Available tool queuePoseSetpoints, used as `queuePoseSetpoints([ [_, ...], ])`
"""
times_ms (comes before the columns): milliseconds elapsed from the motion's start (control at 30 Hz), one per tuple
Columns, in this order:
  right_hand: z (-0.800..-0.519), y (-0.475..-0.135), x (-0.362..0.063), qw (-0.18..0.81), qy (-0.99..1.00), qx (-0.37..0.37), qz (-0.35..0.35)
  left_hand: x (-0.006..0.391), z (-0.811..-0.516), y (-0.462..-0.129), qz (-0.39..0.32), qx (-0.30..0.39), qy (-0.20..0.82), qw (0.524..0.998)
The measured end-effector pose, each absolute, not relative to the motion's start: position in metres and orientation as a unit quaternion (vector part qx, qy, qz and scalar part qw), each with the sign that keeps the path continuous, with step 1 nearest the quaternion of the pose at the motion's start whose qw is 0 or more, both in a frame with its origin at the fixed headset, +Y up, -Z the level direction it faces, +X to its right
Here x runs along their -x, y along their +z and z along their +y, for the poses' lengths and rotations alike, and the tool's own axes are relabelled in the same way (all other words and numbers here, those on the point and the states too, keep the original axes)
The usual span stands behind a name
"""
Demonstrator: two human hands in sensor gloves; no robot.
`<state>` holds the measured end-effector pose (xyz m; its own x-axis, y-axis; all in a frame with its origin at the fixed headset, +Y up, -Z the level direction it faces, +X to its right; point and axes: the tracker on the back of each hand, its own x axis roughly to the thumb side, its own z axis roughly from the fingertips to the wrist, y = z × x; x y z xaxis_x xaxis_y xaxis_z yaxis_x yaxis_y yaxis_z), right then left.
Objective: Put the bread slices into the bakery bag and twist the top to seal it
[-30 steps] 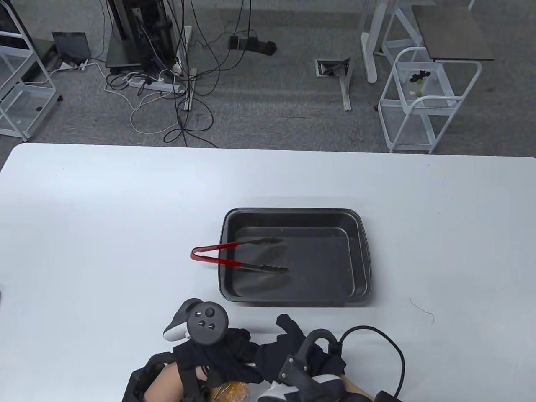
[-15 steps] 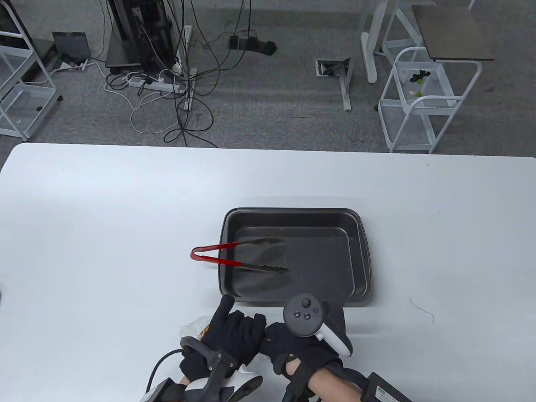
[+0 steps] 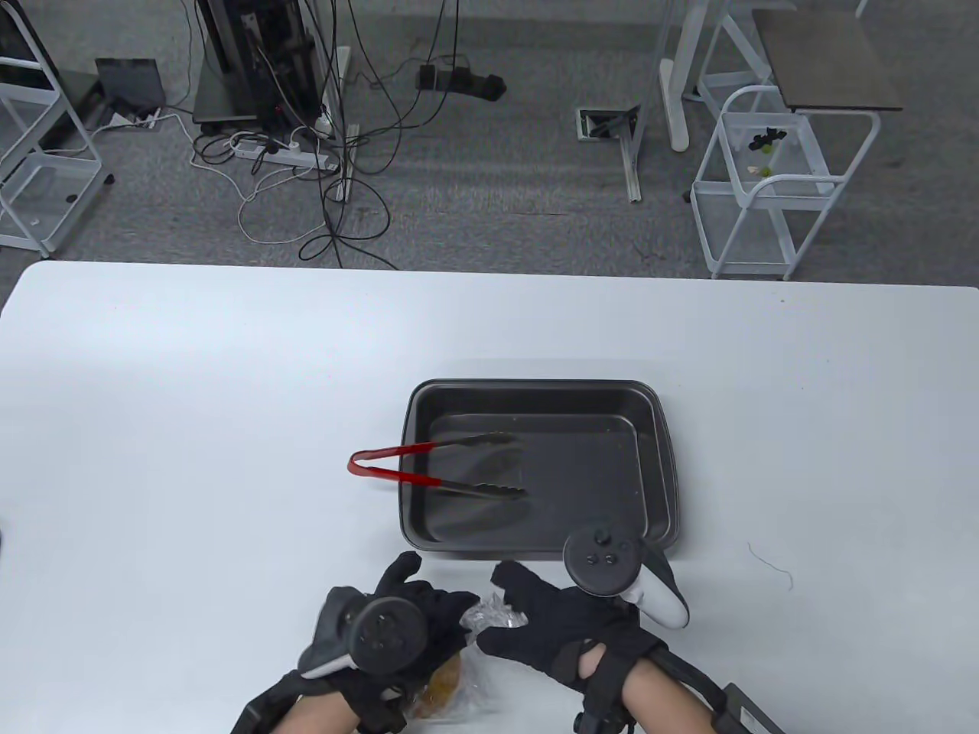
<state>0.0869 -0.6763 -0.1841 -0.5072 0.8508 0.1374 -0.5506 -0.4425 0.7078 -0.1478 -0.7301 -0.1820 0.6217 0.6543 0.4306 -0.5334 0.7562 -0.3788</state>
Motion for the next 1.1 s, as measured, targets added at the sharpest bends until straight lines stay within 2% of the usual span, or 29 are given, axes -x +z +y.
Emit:
queuePoseSetpoints([
  [33,-0.669,-0.182,-0.089,0.426,0.815,-0.273,0.281,0.154,-0.736,-0.19,-0.295,0.156,0.395,0.856],
  [100,-0.659,-0.179,-0.09,0.402,0.821,-0.315,0.255,0.161,-0.747,-0.199,-0.293,0.222,0.471,0.801],
  [167,-0.651,-0.174,-0.088,0.357,0.836,-0.356,0.217,0.161,-0.76,-0.206,-0.317,0.295,0.535,0.726],
  [233,-0.645,-0.168,-0.085,0.293,0.861,-0.394,0.135,0.159,-0.77,-0.209,-0.34,0.351,0.582,0.651],
  [300,-0.64,-0.157,-0.078,0.18,0.882,-0.436,0.026,0.153,-0.779,-0.209,-0.354,0.403,0.609,0.585],
  [333,-0.639,-0.154,-0.077,0.153,0.884,-0.442,0.0,0.152,-0.78,-0.208,-0.356,0.408,0.611,0.577],
  [400,-0.639,-0.141,-0.069,0.048,0.871,-0.477,-0.11,0.145,-0.786,-0.206,-0.362,0.439,0.61,0.551],
  [500,-0.644,-0.125,-0.056,-0.068,0.829,-0.516,-0.204,0.138,-0.789,-0.203,-0.367,0.462,0.602,0.538],
  [567,-0.649,-0.116,-0.046,-0.148,0.792,-0.54,-0.242,0.133,-0.79,-0.201,-0.371,0.469,0.595,0.537],
  [633,-0.658,-0.11,-0.036,-0.233,0.751,-0.557,-0.266,0.128,-0.791,-0.199,-0.374,0.481,0.583,0.537],
  [733,-0.665,-0.105,-0.024,-0.299,0.719,-0.559,-0.285,0.122,-0.793,-0.194,-0.376,0.497,0.56,0.545],
  [933,-0.652,-0.107,-0.017,-0.181,0.781,-0.56,-0.21,0.122,-0.791,-0.195,-0.375,0.496,0.55,0.558],
  [1033,-0.648,-0.115,-0.017,-0.106,0.826,-0.535,-0.143,0.124,-0.786,-0.197,-0.377,0.482,0.54,0.578],
  [1100,-0.648,-0.122,-0.02,-0.06,0.851,-0.508,-0.118,0.129,-0.778,-0.199,-0.372,0.457,0.527,0.613],
])
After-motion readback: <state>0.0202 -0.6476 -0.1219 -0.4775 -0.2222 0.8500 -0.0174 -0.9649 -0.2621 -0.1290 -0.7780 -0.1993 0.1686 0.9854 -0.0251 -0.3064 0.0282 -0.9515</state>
